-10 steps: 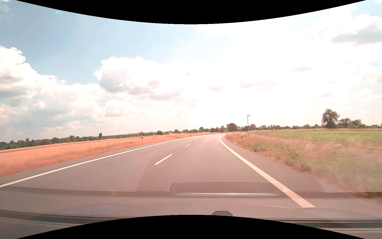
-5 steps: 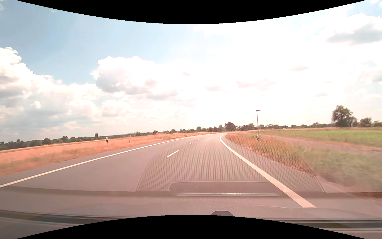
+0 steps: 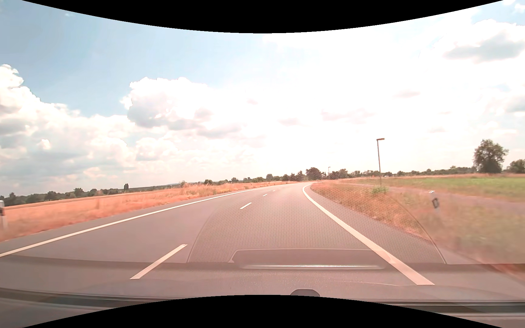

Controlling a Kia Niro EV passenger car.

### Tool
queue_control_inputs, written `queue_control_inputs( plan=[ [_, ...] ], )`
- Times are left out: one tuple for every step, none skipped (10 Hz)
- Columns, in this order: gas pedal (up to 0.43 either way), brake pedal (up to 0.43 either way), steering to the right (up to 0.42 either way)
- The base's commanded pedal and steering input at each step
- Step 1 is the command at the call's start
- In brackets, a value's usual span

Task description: Follow the waypoints while adhering to traffic rules and regulations

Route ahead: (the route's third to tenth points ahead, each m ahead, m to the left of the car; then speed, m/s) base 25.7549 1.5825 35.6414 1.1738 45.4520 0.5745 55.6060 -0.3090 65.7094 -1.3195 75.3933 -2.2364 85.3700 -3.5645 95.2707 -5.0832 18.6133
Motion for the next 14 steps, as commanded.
queue_control_inputs(
  plan=[
    [0.039, 0.0, 0.003],
    [0.039, 0.0, 0.003],
    [0.039, 0.0, 0.003],
    [0.039, 0.0, 0.004],
    [0.039, 0.0, 0.004],
    [0.039, 0.0, 0.004],
    [0.039, 0.0, 0.004],
    [0.039, 0.0, 0.004],
    [0.039, 0.0, 0.004],
    [0.039, 0.0, 0.004],
    [0.039, 0.0, 0.004],
    [0.039, 0.0, 0.004],
    [0.039, 0.0, 0.003],
    [0.039, 0.0, 0.003]
  ],
)
